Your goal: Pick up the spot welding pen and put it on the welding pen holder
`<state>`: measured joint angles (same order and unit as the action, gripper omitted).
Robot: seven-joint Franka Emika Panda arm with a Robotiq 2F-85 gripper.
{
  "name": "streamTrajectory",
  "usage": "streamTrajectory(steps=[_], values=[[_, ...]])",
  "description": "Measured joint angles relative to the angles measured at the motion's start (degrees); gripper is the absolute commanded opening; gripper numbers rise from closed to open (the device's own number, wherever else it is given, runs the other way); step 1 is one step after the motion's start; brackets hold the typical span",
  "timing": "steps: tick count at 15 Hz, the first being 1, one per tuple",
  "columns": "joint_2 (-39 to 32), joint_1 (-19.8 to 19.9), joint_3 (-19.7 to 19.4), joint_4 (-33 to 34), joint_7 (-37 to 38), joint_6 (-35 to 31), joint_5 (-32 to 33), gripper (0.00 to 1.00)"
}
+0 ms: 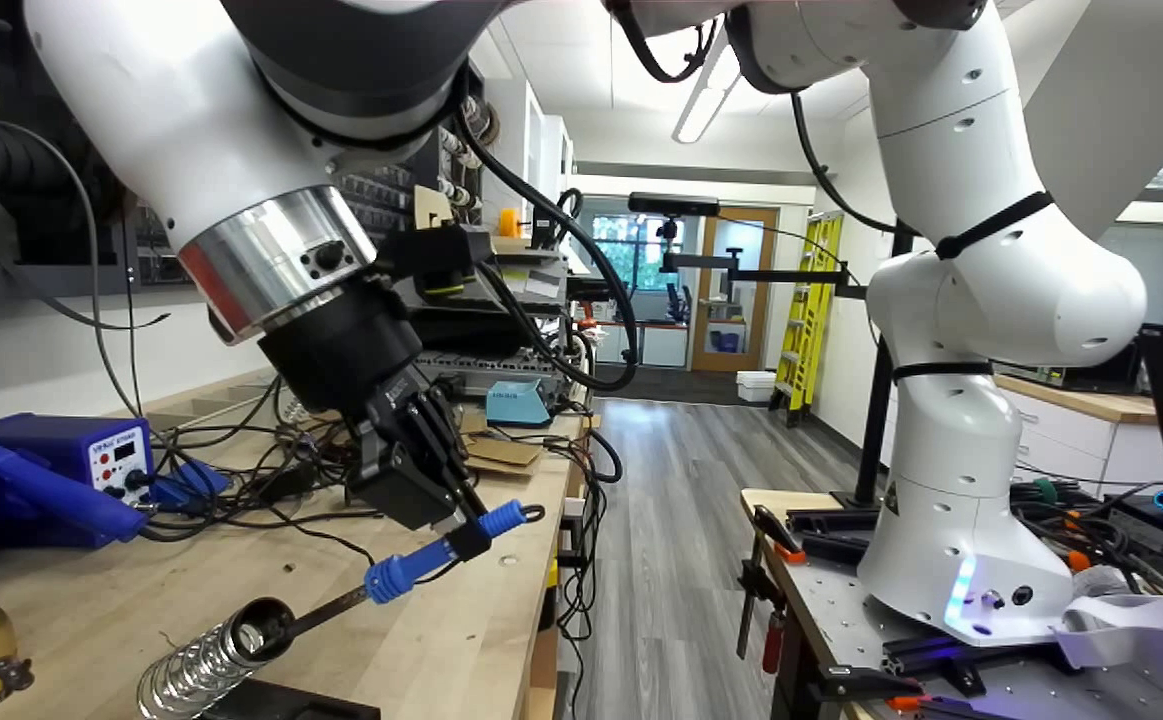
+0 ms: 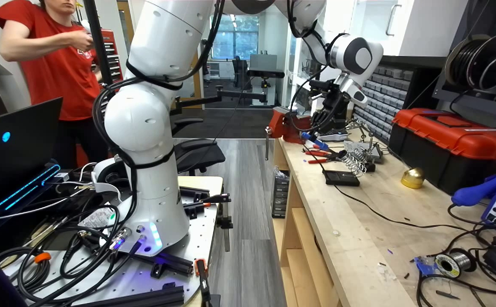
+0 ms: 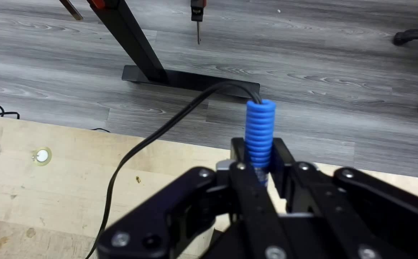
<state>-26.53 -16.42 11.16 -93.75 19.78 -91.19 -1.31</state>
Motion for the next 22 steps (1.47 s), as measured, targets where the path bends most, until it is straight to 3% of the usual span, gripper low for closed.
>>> streamTrajectory(steps=[8, 22], values=[[-4.4, -1.9, -1.0, 8.0, 0.0, 6.2, 2.6, 0.05], [-15.1, -3.7, -2.7, 19.9, 0.0, 10.5, 4.1, 0.05]])
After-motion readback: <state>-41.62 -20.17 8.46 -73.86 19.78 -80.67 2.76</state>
